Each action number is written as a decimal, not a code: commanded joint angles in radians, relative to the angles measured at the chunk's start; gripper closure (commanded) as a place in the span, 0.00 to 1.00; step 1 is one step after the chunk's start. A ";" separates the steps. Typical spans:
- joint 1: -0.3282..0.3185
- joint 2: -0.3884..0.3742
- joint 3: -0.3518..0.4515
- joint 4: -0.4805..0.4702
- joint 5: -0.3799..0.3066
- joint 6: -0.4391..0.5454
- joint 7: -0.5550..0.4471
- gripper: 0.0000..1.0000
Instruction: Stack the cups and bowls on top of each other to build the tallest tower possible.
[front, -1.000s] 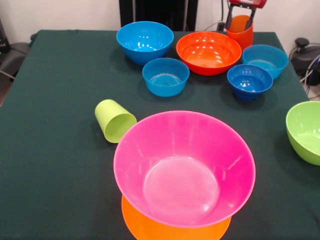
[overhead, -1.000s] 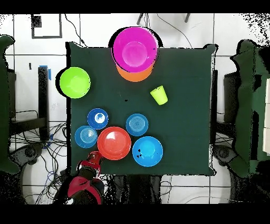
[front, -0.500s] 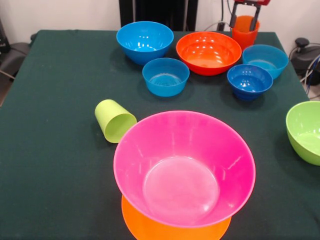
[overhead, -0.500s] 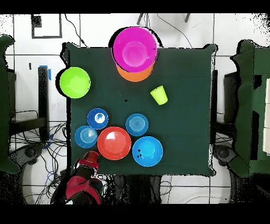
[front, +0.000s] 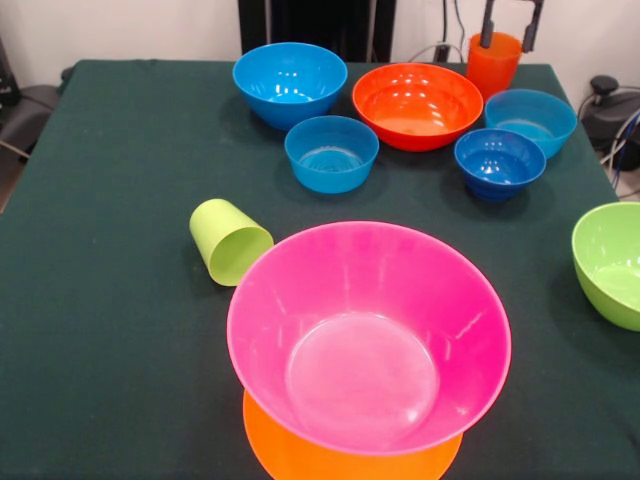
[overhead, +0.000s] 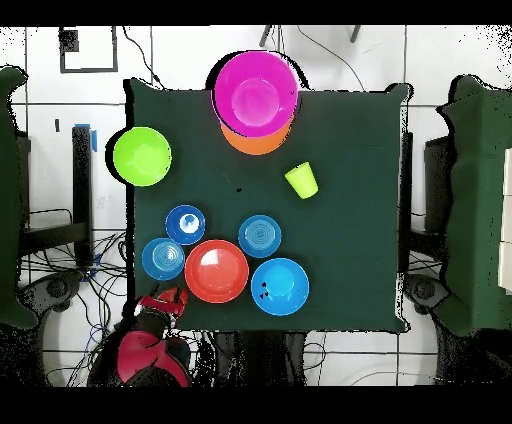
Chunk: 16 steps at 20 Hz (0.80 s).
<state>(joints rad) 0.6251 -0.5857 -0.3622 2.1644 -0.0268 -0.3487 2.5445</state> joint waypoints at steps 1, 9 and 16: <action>-0.041 -0.040 0.127 -0.008 -0.061 0.132 0.030 0.00; -0.041 -0.007 0.120 -0.014 -0.065 0.099 0.031 0.00; -0.038 0.009 0.118 -0.020 -0.062 0.086 0.032 0.00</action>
<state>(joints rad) 0.6097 -0.6239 -0.3513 2.1646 -0.0405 -0.3482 2.5445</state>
